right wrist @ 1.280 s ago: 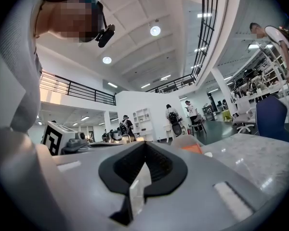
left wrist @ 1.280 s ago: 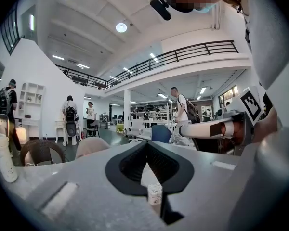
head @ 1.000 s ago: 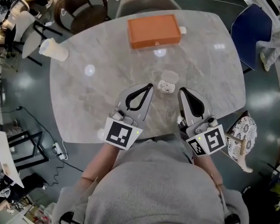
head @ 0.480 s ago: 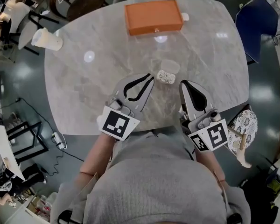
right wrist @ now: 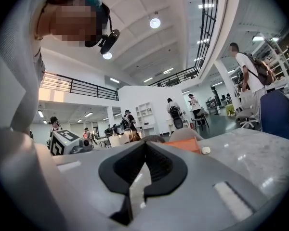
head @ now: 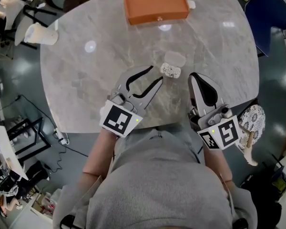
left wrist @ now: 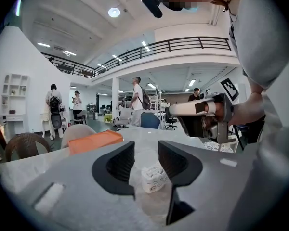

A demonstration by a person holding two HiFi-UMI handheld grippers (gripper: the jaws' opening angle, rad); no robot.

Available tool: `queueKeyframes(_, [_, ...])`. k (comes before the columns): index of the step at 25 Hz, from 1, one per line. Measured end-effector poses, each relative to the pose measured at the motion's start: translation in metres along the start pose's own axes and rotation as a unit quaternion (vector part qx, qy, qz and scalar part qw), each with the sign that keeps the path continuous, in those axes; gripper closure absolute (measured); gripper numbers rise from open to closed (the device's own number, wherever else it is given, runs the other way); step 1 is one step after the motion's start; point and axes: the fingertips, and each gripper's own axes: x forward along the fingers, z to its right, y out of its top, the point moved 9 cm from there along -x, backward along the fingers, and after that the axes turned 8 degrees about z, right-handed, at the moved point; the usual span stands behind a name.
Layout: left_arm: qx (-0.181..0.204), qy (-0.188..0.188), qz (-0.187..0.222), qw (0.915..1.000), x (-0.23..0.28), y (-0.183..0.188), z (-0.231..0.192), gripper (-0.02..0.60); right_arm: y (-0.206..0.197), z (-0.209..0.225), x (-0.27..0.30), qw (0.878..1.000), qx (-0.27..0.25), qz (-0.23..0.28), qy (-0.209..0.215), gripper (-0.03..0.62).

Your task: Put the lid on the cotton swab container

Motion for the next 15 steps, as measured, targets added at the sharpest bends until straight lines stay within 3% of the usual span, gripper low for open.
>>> queueKeyframes(7, [0.002, -0.037, -0.005, 0.9993, 0.004, -0.013, -0.006, 0.335, -0.002, 0.005, 0.002, 1.0, 0.001, 0.0, -0.001, 0.594])
queueKeyframes(15, [0.02, -0.082, -0.034, 0.9959, 0.011, -0.029, -0.007, 0.295, -0.014, 0.0, -0.002, 1.0, 0.015, -0.014, 0.002, 0.594])
